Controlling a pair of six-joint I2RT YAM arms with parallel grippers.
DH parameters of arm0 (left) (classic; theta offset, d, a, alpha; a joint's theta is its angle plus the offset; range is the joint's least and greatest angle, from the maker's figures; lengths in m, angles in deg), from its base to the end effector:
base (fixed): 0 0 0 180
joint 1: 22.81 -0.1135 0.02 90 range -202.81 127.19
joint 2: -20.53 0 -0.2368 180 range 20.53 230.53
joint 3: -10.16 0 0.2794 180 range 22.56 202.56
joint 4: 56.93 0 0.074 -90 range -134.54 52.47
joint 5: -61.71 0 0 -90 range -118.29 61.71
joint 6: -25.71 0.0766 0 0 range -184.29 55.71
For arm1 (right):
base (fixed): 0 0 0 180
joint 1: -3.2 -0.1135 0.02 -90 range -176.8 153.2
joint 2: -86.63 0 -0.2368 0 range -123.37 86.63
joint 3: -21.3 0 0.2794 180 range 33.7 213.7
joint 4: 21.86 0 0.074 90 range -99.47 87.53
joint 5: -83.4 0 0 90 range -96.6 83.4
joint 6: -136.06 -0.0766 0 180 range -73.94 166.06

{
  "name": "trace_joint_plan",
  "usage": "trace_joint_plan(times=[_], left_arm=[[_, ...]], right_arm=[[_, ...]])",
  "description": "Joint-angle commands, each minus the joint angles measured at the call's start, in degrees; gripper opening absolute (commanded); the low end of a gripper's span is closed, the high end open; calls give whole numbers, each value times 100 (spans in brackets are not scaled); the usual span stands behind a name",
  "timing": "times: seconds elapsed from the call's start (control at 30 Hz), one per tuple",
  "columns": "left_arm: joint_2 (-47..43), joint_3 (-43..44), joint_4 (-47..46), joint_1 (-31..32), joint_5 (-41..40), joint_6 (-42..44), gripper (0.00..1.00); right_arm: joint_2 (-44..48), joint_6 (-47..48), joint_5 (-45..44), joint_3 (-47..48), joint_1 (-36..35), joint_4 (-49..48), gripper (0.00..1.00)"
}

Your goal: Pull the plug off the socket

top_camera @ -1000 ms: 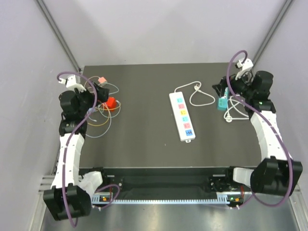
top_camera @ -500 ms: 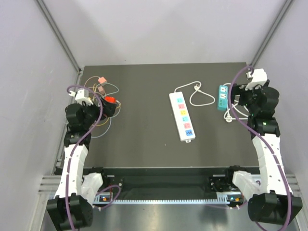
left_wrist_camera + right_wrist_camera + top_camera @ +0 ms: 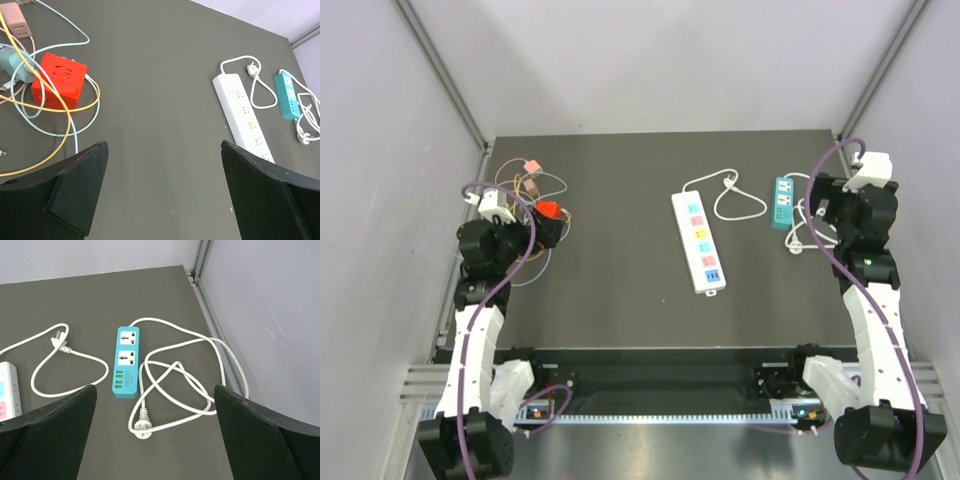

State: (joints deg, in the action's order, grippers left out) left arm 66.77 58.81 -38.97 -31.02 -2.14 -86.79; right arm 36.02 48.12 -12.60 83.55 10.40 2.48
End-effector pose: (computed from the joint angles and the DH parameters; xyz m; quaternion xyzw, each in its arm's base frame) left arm 0.2749 0.0056 0.2580 -0.0734 0.7842 -0.2520 0.5623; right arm 0.2866 -0.0443 0.3199 0.0676 0.7777 -0.0911 0.6184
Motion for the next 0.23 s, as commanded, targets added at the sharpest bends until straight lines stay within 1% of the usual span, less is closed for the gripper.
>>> trace_joint_plan(times=[0.0, 0.2], left_arm=[[-106, -13, -319, 12, 83, 88, 99], [-115, -13, -284, 12, -13, 149, 99]], right_arm=[[148, -145, -278, -54, 62, -245, 100], [60, 21, -227, -124, 62, -421, 100]])
